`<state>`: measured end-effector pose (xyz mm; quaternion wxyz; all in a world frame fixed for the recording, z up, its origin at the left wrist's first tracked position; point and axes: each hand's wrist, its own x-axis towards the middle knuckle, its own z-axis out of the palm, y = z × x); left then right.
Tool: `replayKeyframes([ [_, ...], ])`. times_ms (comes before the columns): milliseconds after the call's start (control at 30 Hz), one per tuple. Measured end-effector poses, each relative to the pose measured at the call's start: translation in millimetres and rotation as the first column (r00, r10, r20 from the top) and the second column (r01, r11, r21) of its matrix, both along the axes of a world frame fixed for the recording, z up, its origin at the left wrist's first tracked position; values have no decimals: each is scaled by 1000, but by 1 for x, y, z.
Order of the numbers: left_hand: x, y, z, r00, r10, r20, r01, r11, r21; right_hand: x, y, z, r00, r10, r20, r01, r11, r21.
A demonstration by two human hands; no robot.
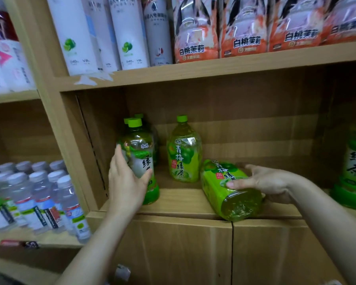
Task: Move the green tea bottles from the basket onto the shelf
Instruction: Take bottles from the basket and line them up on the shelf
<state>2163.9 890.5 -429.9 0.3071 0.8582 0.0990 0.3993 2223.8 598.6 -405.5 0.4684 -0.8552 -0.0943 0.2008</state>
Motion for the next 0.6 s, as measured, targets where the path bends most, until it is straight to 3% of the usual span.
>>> replayKeyframes([
  [67, -17, -24, -7, 970, 44, 238, -89, 980, 180, -4, 1, -1, 1000, -16, -25, 18, 997, 69],
  [100, -25, -41, -10, 972, -17, 236, -43, 968, 246, -6, 1, -3, 999, -15, -38, 18, 995, 100],
  [167, -27, -75, -12, 975, -208, -73, 220, 949, 228, -9, 2, -3, 999, -2, -32, 8, 986, 165],
  [233, -12, -103, -18, 836, -278, -473, 362, 927, 96, -8, 0, -6, 999, -30, -23, 35, 977, 211],
  [267, -4, -113, -20, 773, -328, -542, 389, 921, -4, -10, -1, -7, 999, -50, -19, 53, 972, 229],
  [333, 8, -125, -21, 750, -485, -451, 389, 874, -292, -10, -6, -15, 994, -107, -25, 109, 946, 306],
  [433, 16, -128, -25, 728, -648, -224, 408, 672, -618, -8, -17, -26, 966, -238, -100, 256, 843, 473],
  [533, 26, -128, -27, 683, -729, -47, 529, 538, -656, -3, -20, -24, 958, -287, 11, 231, 794, 563],
  [600, 35, -130, -29, 688, -726, 11, 580, 540, -610, 3, -18, -15, 948, -295, 120, 163, 773, 614],
])
